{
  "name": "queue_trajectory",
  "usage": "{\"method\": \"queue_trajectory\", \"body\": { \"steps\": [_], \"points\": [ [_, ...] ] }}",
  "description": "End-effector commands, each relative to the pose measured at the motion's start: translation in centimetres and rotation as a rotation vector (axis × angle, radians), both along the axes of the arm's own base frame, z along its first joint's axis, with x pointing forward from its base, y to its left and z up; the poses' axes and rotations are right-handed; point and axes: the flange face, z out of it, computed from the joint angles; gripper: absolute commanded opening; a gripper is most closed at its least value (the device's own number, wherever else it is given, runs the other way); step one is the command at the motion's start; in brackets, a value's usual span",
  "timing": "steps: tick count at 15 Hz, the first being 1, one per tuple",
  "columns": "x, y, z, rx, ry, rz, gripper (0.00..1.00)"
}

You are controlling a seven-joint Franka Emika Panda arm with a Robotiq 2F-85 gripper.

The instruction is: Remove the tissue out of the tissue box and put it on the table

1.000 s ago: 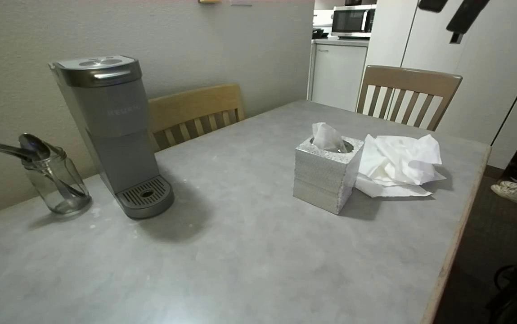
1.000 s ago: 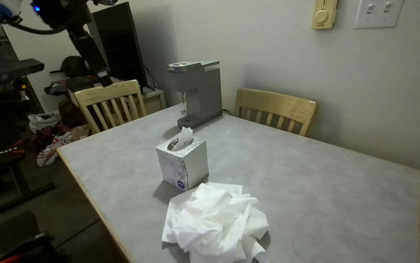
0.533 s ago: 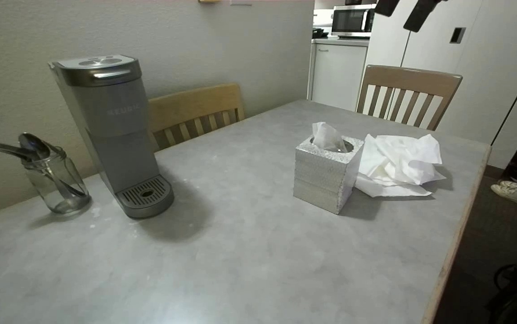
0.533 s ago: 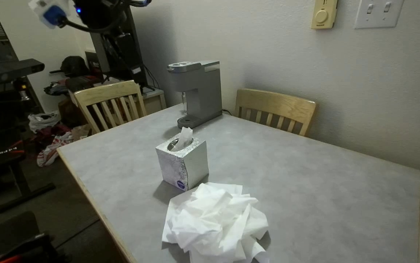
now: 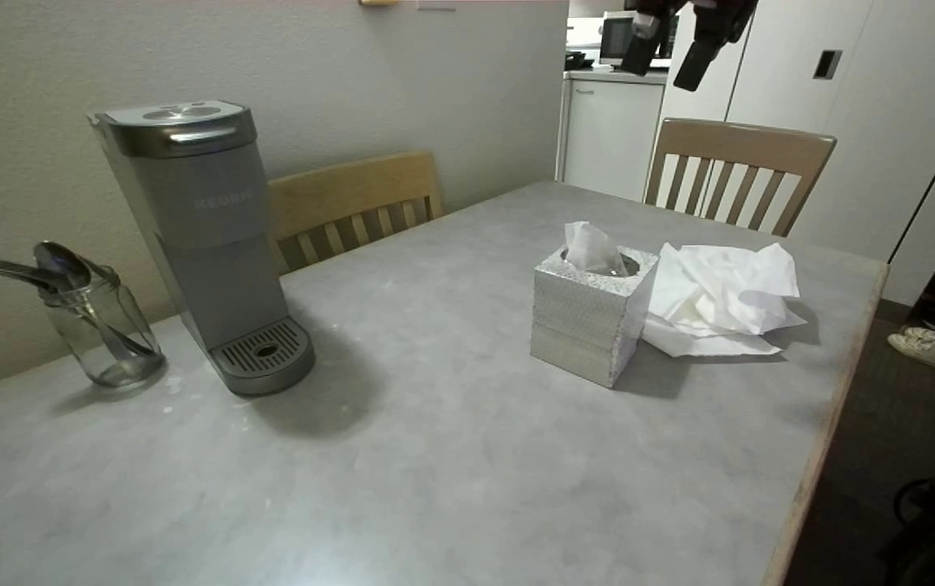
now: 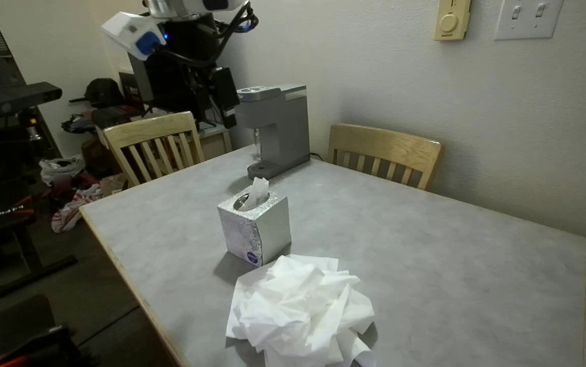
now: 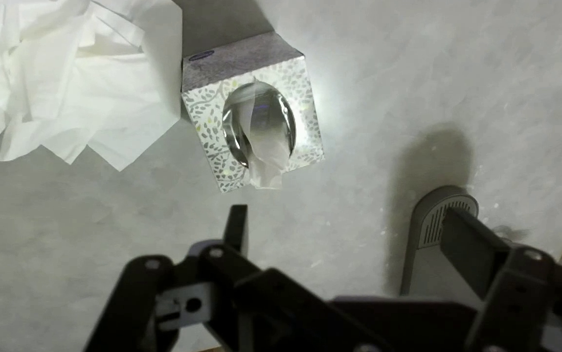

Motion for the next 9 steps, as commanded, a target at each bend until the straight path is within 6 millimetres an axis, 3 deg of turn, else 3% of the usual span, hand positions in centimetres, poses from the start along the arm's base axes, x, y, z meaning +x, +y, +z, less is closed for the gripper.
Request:
{"method": "queue_trajectory", "body": {
  "steps": [1, 9],
  "points": [
    [2.1, -1.6, -1.1, -0.007, 0.013, 0.039, 1.0],
    [3.3, -3.6, -4.6, -0.035, 0.09, 0.187, 1.0]
  ]
}}
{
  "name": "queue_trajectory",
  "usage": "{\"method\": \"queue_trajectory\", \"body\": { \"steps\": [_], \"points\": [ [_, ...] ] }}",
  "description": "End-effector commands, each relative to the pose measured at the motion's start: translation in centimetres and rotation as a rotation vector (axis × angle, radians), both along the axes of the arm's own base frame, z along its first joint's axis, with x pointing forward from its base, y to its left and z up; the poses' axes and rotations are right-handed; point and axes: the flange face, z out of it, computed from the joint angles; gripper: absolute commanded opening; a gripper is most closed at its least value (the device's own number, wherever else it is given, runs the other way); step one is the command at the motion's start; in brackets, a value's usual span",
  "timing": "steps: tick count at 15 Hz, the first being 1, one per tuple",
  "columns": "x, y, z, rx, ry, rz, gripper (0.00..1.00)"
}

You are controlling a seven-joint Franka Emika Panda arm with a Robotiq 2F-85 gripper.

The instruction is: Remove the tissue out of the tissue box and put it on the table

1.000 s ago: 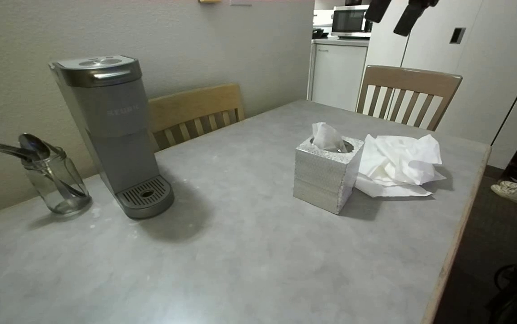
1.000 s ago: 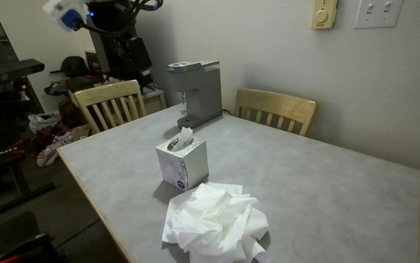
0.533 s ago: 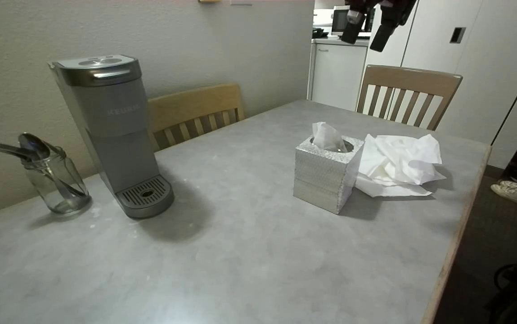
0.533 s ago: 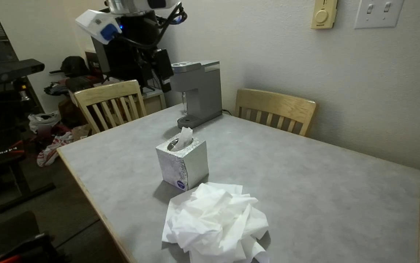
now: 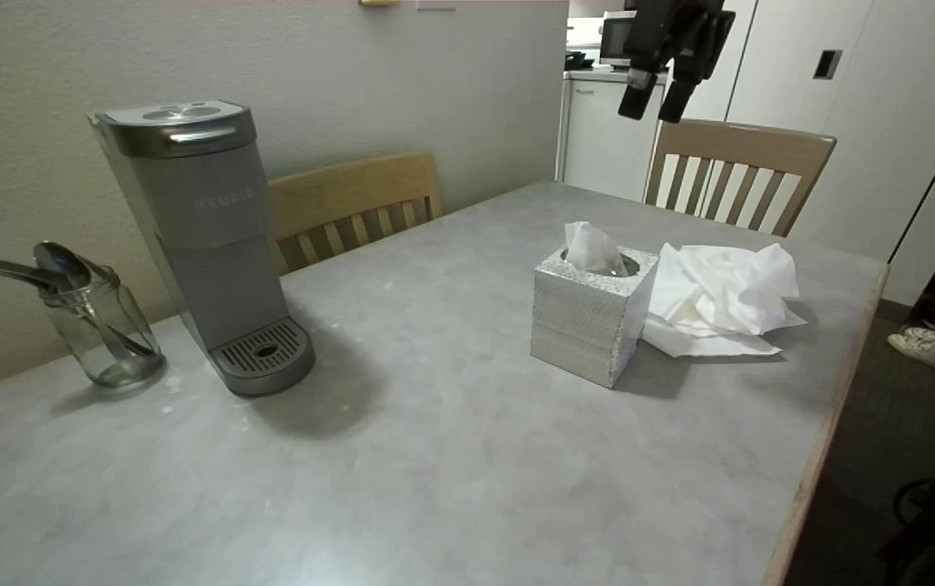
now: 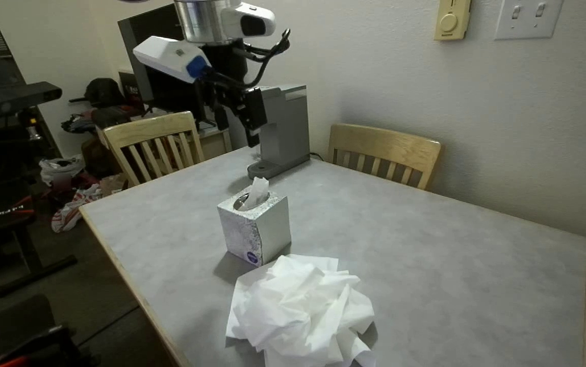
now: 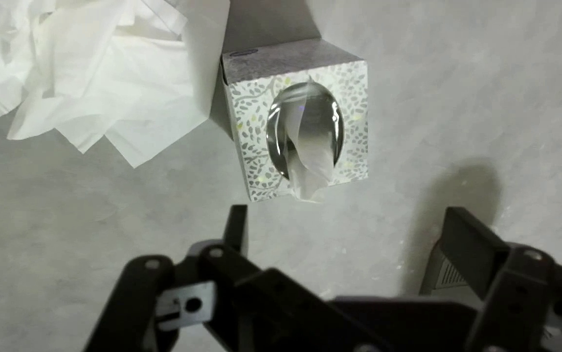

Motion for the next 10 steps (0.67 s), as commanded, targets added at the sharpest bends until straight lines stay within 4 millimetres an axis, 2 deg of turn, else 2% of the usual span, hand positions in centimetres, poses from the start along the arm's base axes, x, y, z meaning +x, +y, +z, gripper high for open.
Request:
{"method": "queue_trajectory", "body": {
  "steps": [1, 4, 10],
  "points": [
    [0.7, -0.8, -1.7, -0.001, 0.052, 0.09, 1.0],
    [0.6, -0.8, -3.4, 0.007, 0.087, 0.144, 1.0],
    [0.1, -0.5, -3.2, -0.02, 0.065, 0.132, 1.0]
  ]
}}
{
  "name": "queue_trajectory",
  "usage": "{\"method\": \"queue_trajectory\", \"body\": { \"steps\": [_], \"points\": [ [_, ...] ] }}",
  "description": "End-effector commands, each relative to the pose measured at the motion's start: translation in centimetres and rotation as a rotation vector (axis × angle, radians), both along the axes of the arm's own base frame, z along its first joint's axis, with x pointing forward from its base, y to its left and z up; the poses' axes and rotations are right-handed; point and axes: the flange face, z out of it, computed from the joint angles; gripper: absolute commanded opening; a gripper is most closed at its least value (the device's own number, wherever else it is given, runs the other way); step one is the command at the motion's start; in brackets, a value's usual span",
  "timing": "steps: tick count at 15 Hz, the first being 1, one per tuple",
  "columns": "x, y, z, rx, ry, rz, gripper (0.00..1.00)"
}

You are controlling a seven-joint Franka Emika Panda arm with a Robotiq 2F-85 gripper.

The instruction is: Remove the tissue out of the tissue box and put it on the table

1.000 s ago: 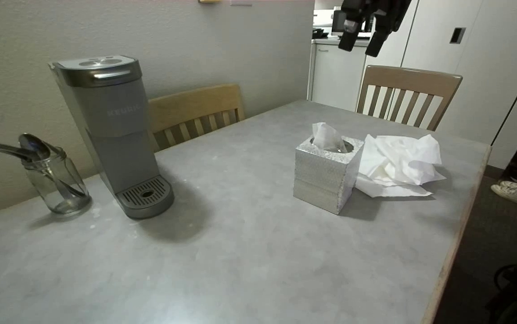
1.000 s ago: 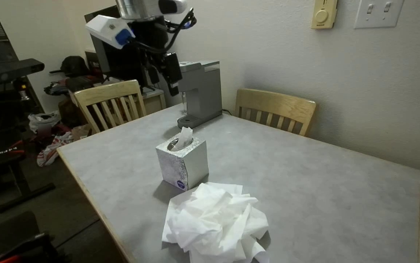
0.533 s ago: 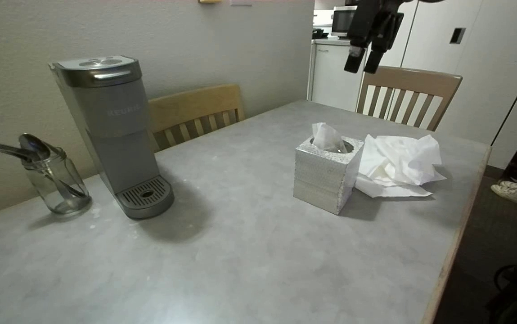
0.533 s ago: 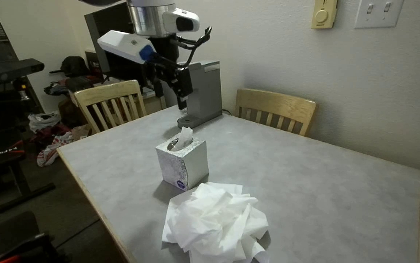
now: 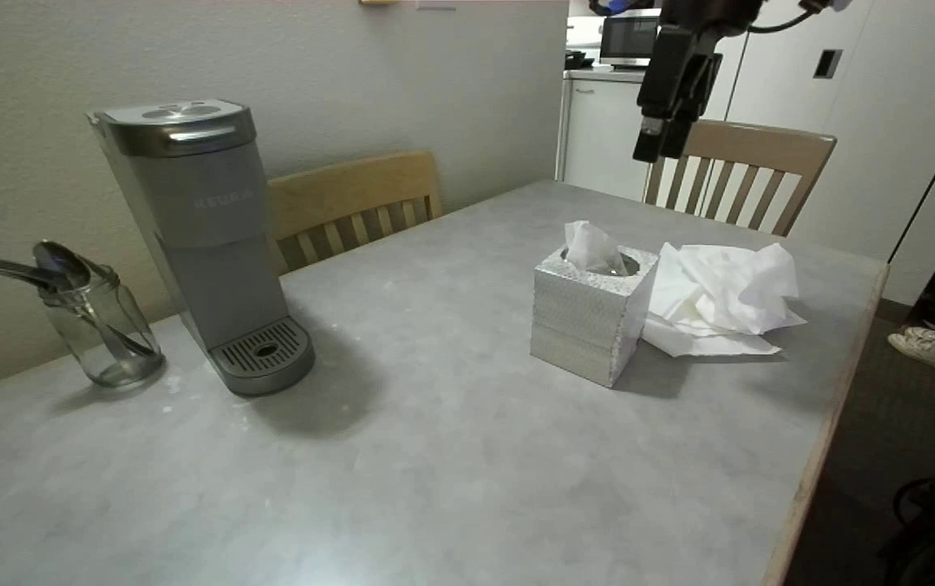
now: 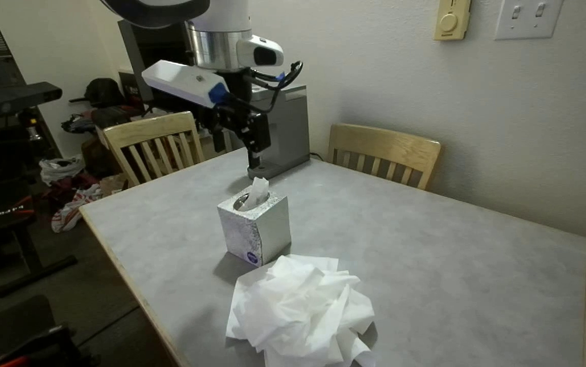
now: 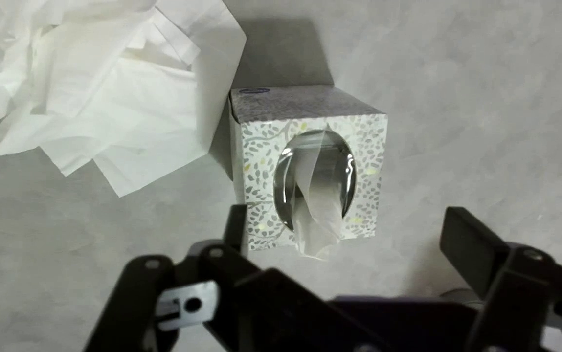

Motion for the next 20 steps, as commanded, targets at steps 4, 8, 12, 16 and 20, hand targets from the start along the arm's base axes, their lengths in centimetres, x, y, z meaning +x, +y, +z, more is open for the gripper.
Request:
{"method": "queue_trajectory", "body": {
  "steps": [4, 8, 12, 16, 20],
  "points": [
    [-0.2, 1.1, -0.8, 0.001, 0.0, 0.046, 1.0],
    [0.1, 2.1, -2.4, -0.013, 0.017, 0.078, 1.0],
    [0.9, 2.3, -3.9, -0.049, 0.016, 0.132, 1.0],
    [1.4, 2.8, -6.5, -0.103, 0.019, 0.215, 1.0],
    [1.9, 3.4, -9.5, -0.114, 0.03, 0.276, 1.0]
  ]
}}
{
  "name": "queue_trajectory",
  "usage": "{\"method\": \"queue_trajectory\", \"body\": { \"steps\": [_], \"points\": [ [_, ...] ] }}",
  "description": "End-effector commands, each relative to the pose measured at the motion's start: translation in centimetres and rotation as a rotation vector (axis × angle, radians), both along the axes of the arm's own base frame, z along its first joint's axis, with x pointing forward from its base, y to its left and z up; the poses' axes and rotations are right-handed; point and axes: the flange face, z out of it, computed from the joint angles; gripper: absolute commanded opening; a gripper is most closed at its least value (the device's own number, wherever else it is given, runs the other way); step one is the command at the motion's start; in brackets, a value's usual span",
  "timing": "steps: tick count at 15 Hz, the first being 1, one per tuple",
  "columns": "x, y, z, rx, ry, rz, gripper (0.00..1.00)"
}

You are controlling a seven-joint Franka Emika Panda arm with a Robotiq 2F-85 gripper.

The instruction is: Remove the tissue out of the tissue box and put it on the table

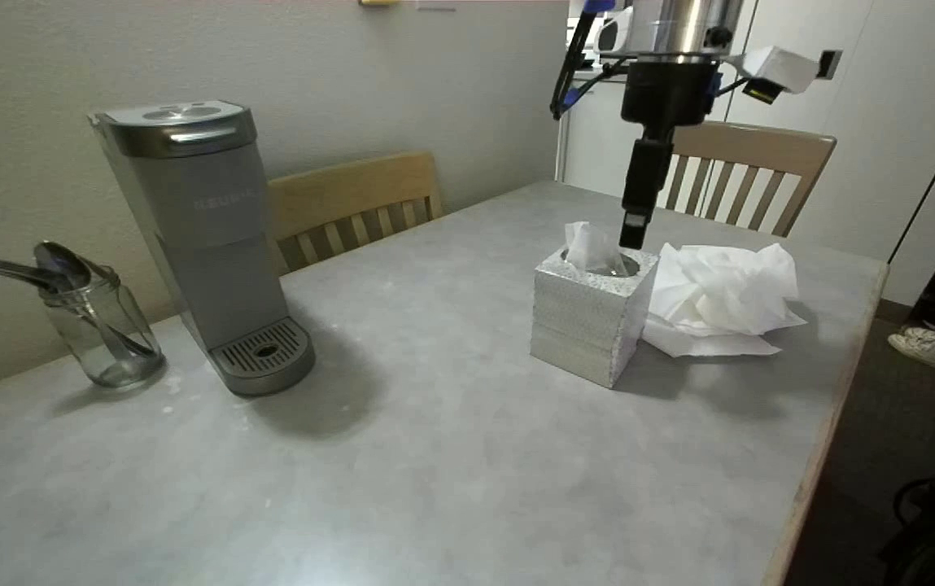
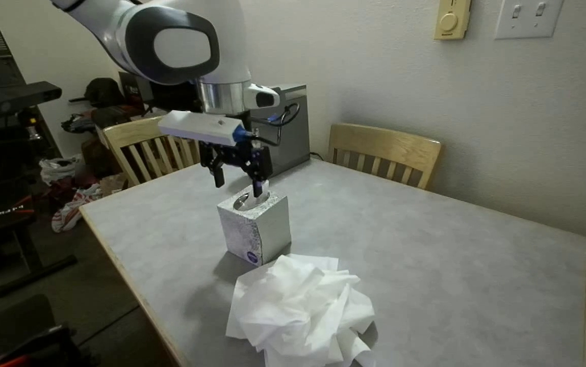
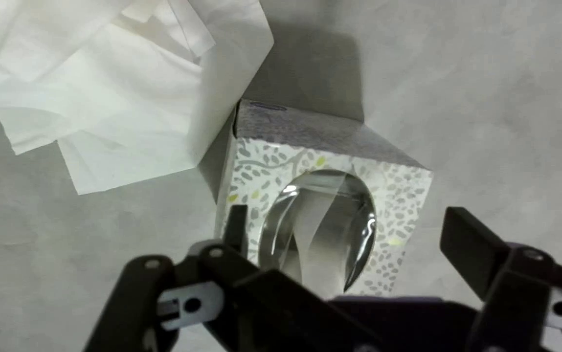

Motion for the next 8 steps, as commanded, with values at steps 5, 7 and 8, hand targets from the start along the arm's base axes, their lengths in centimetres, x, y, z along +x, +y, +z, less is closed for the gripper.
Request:
{"method": "queue_trajectory", "body": {
  "steps": [5, 7, 8],
  "points": [
    [2.1, 0.2, -3.1, 0.002, -0.021, 0.097, 1.0],
    [3.0, 0.2, -2.6, -0.001, -0.042, 0.118, 1.0],
    [3.4, 0.3, -2.2, 0.0, -0.053, 0.127, 1.0]
  ]
}}
